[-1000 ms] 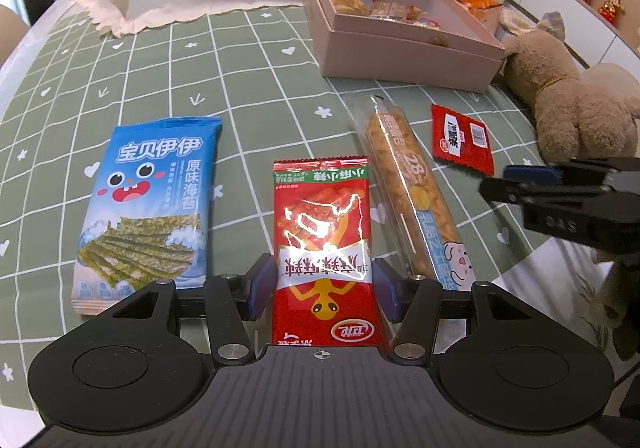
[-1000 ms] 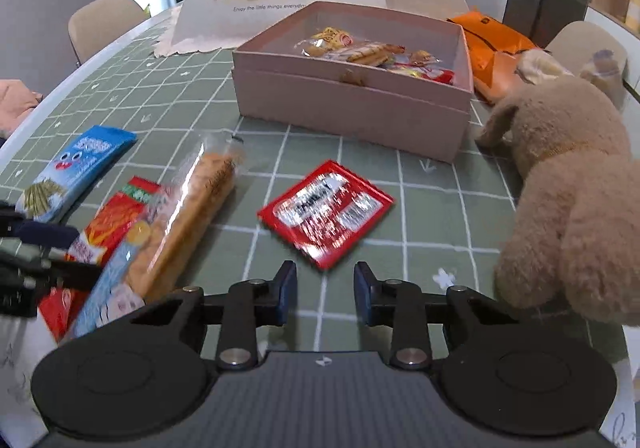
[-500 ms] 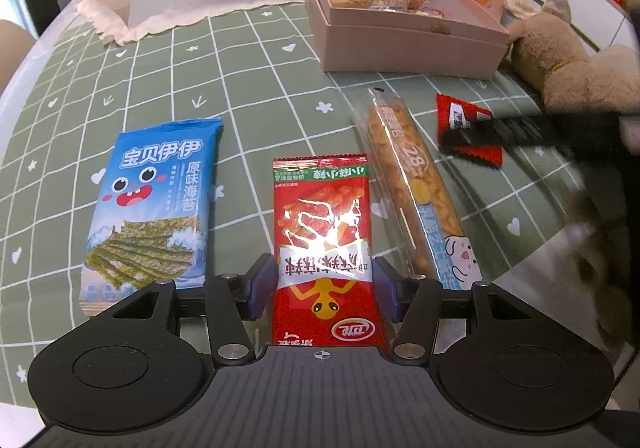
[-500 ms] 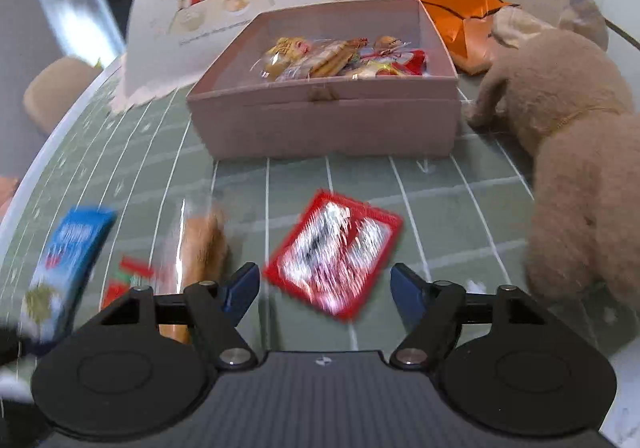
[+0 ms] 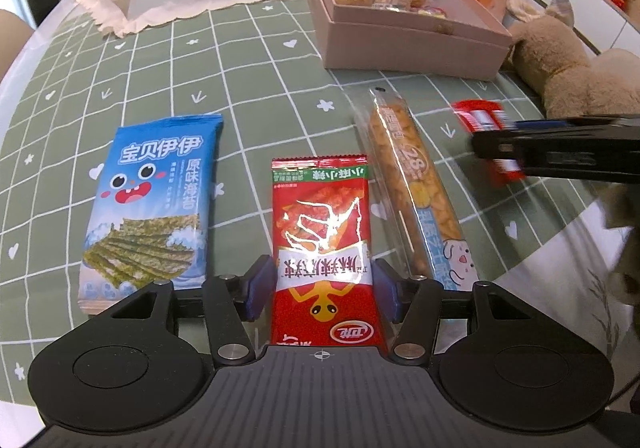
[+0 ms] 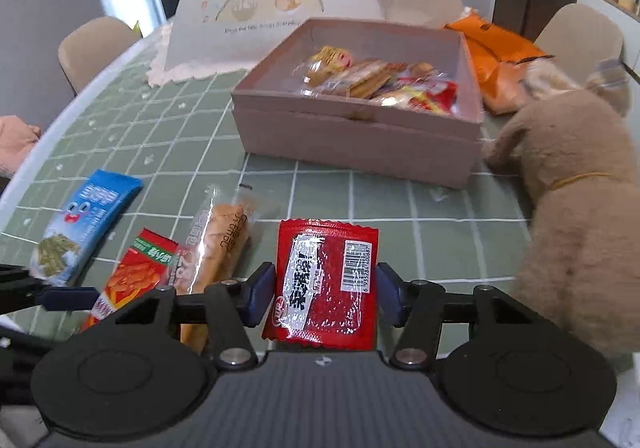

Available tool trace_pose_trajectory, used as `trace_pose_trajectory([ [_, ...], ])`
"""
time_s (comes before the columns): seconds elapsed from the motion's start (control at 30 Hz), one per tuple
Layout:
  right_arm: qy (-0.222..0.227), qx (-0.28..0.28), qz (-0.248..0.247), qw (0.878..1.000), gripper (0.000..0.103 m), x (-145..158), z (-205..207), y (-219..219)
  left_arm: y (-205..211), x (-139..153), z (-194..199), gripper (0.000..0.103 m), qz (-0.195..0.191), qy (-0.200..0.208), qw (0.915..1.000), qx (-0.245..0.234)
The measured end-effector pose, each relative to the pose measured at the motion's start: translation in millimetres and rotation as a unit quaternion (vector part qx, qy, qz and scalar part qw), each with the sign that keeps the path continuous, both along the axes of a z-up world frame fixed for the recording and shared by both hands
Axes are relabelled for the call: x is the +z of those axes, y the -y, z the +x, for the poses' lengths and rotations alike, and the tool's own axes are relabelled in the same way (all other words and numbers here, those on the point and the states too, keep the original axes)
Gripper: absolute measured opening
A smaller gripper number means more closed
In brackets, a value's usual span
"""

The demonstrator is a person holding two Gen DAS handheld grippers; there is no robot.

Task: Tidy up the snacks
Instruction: 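Carry both packs into the pink box and open both tools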

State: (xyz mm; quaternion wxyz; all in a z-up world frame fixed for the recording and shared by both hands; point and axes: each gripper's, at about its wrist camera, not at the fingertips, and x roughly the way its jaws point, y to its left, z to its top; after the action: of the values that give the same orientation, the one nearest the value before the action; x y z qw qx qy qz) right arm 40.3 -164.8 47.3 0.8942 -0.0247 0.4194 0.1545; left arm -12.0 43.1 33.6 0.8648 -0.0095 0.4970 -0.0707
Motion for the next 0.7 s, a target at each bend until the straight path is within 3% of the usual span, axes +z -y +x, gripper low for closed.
trace_pose_trajectory([
  [0.07,0.010,-0.004,0.005,1.000,0.054,13,-7,9,-7,0,-4,0.051,-0.018,0.015,0.9996,0.015],
  [0.17,0.029,-0.013,0.013,0.999,0.054,32,-14,23,-10,8,-11,0.048,-0.012,0.044,0.9988,0.016],
  [0.27,0.051,-0.021,0.015,0.998,0.054,49,-21,34,-13,42,-11,0.048,-0.028,0.098,0.9947,0.014],
  [0.37,0.069,-0.025,0.021,0.997,0.055,64,-25,40,-7,101,6,0.048,-0.048,0.193,0.9800,-0.010],
  [0.47,0.081,-0.025,0.026,0.996,0.055,74,-27,41,5,146,37,0.050,-0.086,0.252,0.9630,-0.041],
  [0.53,0.086,-0.026,0.028,0.996,0.055,80,-26,39,12,164,73,0.053,-0.128,0.264,0.9549,-0.049],
  [0.6,0.090,-0.027,0.025,0.995,0.055,87,-24,34,15,162,112,0.057,-0.173,0.257,0.9497,-0.045],
  [0.7,0.100,-0.029,0.009,0.995,0.055,102,-24,30,8,147,150,0.051,-0.200,0.221,0.9546,-0.003],
])
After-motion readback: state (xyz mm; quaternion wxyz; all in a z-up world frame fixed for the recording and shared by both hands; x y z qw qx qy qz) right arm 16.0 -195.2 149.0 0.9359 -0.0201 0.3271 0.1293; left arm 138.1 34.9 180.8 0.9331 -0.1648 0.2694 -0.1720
